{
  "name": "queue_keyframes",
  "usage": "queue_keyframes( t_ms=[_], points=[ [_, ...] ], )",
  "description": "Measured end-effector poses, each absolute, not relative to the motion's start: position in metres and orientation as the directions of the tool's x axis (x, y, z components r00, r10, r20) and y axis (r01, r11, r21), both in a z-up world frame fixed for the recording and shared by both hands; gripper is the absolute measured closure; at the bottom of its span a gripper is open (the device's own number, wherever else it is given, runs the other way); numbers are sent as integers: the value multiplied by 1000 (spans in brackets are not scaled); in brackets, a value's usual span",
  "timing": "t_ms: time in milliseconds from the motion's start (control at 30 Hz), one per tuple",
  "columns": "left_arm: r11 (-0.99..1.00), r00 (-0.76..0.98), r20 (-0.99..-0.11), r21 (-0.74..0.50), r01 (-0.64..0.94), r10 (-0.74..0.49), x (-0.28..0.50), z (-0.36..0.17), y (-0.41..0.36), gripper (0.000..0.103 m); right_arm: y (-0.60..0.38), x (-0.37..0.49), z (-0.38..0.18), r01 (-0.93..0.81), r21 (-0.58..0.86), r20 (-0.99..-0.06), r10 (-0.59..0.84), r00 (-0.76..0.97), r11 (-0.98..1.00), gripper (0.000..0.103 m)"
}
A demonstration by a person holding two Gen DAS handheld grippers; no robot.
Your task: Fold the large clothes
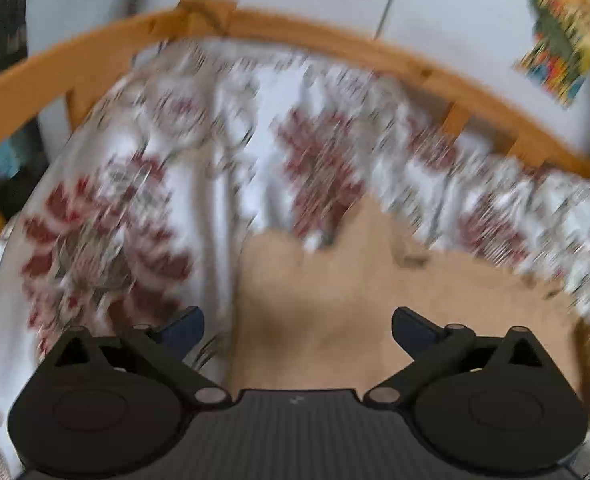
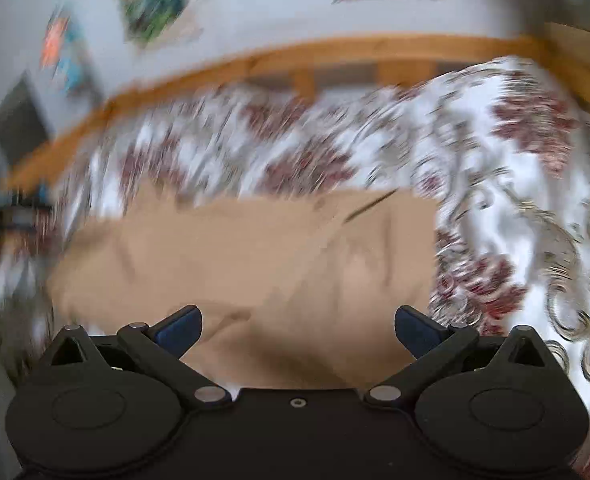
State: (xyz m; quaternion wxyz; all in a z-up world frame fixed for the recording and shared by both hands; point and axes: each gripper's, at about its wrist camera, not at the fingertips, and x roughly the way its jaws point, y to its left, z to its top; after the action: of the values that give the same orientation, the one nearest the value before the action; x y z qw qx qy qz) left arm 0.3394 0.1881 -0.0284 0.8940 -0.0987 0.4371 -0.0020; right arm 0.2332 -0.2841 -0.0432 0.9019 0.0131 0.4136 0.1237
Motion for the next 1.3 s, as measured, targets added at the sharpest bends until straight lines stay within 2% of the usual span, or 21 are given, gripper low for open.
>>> queue_keyframes(
  t_ms=[67,133,167,200,233,267,300,367,433,533,633,667,700,733,767,800,967,1067,1133,1200,1300],
  points=[
    [981,542,-838,-149,-124,-59,345,-42,192,12,-270,240,-58,-221,26,-810,151,567,975,1],
    [980,486,-873,-137,-141,-52,350,-53,193,22,-265,243,-70,-219,-14,-834,109,541,976,7],
    [983,473,-880,-126,-136,-48,352,-56,192,26,-268,242,-73,-199,-15,-837,97,539,980,19],
    [986,469,-882,-114,-126,-42,353,-57,189,26,-273,240,-74,-162,-9,-830,83,552,987,42],
    [989,468,-883,-99,-114,-35,353,-58,186,26,-283,239,-71,-104,5,-816,64,574,995,55],
    [992,470,-882,-80,-99,-24,353,-58,183,26,-292,240,-68,-52,42,-798,65,599,998,75],
    [994,473,-881,-63,-87,-15,353,-59,181,27,-304,241,-64,4,98,-769,73,635,995,83],
    [997,482,-876,-33,-67,3,354,-60,176,30,-326,246,-57,107,163,-718,44,695,981,88],
    [999,492,-870,6,-54,32,358,-63,171,34,-344,254,-60,216,117,-696,-75,714,969,93],
    [997,506,-859,76,-30,81,360,-69,161,37,-367,266,-82,319,130,-734,-125,667,939,91],
    [994,549,-830,104,-22,99,354,-61,156,35,-369,267,-94,379,92,-777,-172,605,921,82],
    [995,572,-814,100,-26,97,350,-55,155,30,-368,264,-91,380,72,-768,-192,610,922,74],
    [995,596,-797,93,-34,95,347,-48,155,23,-365,260,-85,378,60,-749,-208,629,924,57],
    [996,624,-777,82,-40,89,342,-41,154,20,-363,255,-80,371,63,-721,-215,659,927,49],
    [997,653,-753,66,-40,76,338,-32,152,16,-361,250,-74,365,71,-698,-215,683,928,35],
    [998,679,-732,47,-34,58,334,-25,150,14,-358,244,-69,355,89,-680,-204,705,931,30],
    [997,707,-702,-55,63,-83,336,-10,111,1,-334,242,-59,209,152,-624,-70,778,966,27],
    [992,687,-715,-94,90,-130,343,-20,75,0,-295,255,-60,106,91,-565,-36,824,990,14],
    [996,689,-720,-71,51,-86,346,-35,55,0,-263,264,-68,70,21,-527,-48,848,997,7],
    [999,711,-703,-11,34,-32,352,-49,40,1,-233,272,-78,17,-87,-483,-57,874,996,7],
    [991,778,-624,133,15,72,357,-71,26,1,-199,286,-87,13,-215,-359,-92,929,976,4]
  ],
)
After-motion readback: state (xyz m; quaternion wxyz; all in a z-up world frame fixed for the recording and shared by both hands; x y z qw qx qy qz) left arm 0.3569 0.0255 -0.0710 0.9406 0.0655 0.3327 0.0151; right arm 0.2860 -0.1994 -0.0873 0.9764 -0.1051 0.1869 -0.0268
